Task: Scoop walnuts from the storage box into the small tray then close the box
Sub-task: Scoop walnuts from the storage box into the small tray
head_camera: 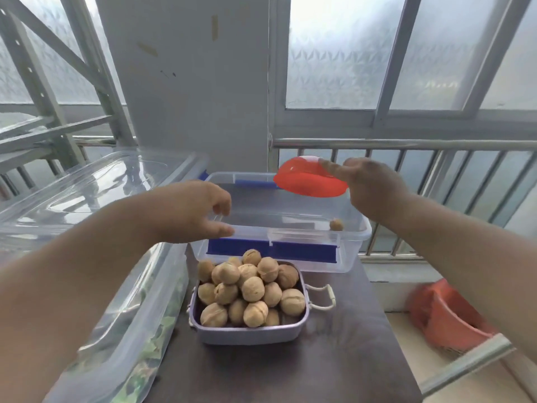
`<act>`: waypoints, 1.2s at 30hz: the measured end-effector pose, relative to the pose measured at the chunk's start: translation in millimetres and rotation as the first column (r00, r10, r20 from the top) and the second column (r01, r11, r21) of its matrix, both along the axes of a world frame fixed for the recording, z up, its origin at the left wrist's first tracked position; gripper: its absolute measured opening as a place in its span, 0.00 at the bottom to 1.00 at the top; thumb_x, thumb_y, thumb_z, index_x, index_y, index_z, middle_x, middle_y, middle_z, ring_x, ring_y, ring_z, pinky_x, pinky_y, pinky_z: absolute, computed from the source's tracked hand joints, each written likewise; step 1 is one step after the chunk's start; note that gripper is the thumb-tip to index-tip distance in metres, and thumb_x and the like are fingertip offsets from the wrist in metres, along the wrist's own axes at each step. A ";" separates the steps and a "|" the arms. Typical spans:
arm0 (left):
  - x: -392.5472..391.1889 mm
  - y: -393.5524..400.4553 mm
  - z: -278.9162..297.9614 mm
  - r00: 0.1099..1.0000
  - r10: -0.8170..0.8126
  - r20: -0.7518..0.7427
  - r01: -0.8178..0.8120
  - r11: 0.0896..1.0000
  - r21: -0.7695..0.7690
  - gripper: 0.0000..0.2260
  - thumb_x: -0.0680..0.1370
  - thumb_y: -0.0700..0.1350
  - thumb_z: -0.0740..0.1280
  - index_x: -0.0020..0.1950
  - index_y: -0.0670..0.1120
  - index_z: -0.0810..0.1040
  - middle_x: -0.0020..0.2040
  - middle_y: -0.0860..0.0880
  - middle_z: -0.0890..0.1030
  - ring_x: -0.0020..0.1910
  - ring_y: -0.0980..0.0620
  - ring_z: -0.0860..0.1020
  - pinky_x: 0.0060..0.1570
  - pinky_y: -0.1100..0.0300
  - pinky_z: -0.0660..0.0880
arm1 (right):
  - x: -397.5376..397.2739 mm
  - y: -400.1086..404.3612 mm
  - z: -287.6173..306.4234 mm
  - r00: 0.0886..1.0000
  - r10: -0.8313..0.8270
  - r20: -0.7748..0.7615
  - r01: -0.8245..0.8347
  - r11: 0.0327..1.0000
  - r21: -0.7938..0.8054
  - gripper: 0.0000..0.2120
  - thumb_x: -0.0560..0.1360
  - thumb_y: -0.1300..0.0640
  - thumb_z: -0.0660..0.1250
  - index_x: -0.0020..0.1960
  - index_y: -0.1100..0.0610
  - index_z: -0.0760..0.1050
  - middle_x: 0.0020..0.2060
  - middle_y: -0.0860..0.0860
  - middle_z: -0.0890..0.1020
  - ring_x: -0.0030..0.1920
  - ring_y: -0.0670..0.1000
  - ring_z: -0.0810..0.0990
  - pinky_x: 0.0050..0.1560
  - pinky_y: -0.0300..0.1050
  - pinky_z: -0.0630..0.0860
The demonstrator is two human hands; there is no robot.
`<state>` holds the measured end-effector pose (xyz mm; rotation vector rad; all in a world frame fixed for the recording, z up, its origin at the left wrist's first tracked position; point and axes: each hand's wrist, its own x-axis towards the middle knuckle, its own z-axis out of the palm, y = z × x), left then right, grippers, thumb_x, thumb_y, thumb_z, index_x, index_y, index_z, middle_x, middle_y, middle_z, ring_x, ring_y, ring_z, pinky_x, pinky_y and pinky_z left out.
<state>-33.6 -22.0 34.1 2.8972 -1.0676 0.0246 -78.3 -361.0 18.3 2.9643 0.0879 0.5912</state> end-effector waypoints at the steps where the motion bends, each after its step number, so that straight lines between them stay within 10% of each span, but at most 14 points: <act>1: 7.7 5.3 -5.7 0.999 0.025 -0.032 -0.025 0.999 0.021 0.14 0.78 0.63 0.72 0.57 0.57 0.83 0.52 0.59 0.81 0.51 0.56 0.80 0.53 0.55 0.78 | 4.5 1.8 1.3 0.999 0.000 -0.051 -0.003 0.998 -0.058 0.39 0.78 0.71 0.54 0.83 0.43 0.61 0.45 0.54 0.75 0.48 0.62 0.79 0.45 0.56 0.79; 10: 34.8 20.0 -34.0 0.995 0.069 -0.077 -0.072 0.997 -0.025 0.05 0.82 0.50 0.72 0.52 0.57 0.88 0.42 0.60 0.83 0.46 0.55 0.81 0.51 0.55 0.77 | 19.7 19.9 18.2 0.942 -0.094 -0.323 -0.022 0.940 -0.340 0.31 0.80 0.60 0.60 0.76 0.31 0.67 0.44 0.46 0.72 0.51 0.55 0.78 0.48 0.52 0.80; 15: 37.1 22.4 -35.3 0.990 0.099 -0.097 -0.108 0.990 -0.087 0.03 0.81 0.50 0.74 0.49 0.55 0.87 0.42 0.58 0.85 0.45 0.56 0.81 0.51 0.55 0.78 | 8.3 37.6 54.8 0.899 -0.104 -0.426 -0.004 0.969 -0.246 0.30 0.80 0.65 0.60 0.70 0.34 0.77 0.39 0.36 0.73 0.41 0.45 0.73 0.37 0.39 0.68; 19: 36.1 23.1 -36.1 0.989 0.112 -0.093 -0.122 0.986 -0.115 0.01 0.80 0.51 0.75 0.49 0.55 0.85 0.44 0.57 0.84 0.47 0.53 0.81 0.52 0.54 0.78 | 3.4 47.9 71.3 0.849 -0.067 -0.525 0.021 0.996 -0.092 0.26 0.79 0.66 0.64 0.67 0.39 0.81 0.44 0.37 0.81 0.50 0.47 0.80 0.52 0.43 0.73; 31: 30.3 27.3 -34.3 0.978 0.115 -0.173 -0.163 0.941 -0.295 0.10 0.74 0.48 0.81 0.54 0.51 0.86 0.48 0.55 0.86 0.49 0.54 0.84 0.58 0.51 0.81 | 27.1 106.2 45.9 0.870 0.137 -0.474 0.014 0.953 0.301 0.24 0.78 0.67 0.63 0.57 0.42 0.88 0.33 0.49 0.87 0.32 0.49 0.79 0.40 0.47 0.80; 36: 32.5 29.1 -35.9 0.982 0.095 -0.165 -0.145 0.933 -0.329 0.07 0.74 0.49 0.82 0.48 0.52 0.86 0.44 0.54 0.86 0.46 0.54 0.84 0.56 0.49 0.82 | 29.9 98.1 55.4 0.915 0.042 -0.402 -0.137 0.968 -0.212 0.31 0.77 0.69 0.60 0.68 0.39 0.81 0.54 0.47 0.85 0.53 0.53 0.80 0.56 0.49 0.79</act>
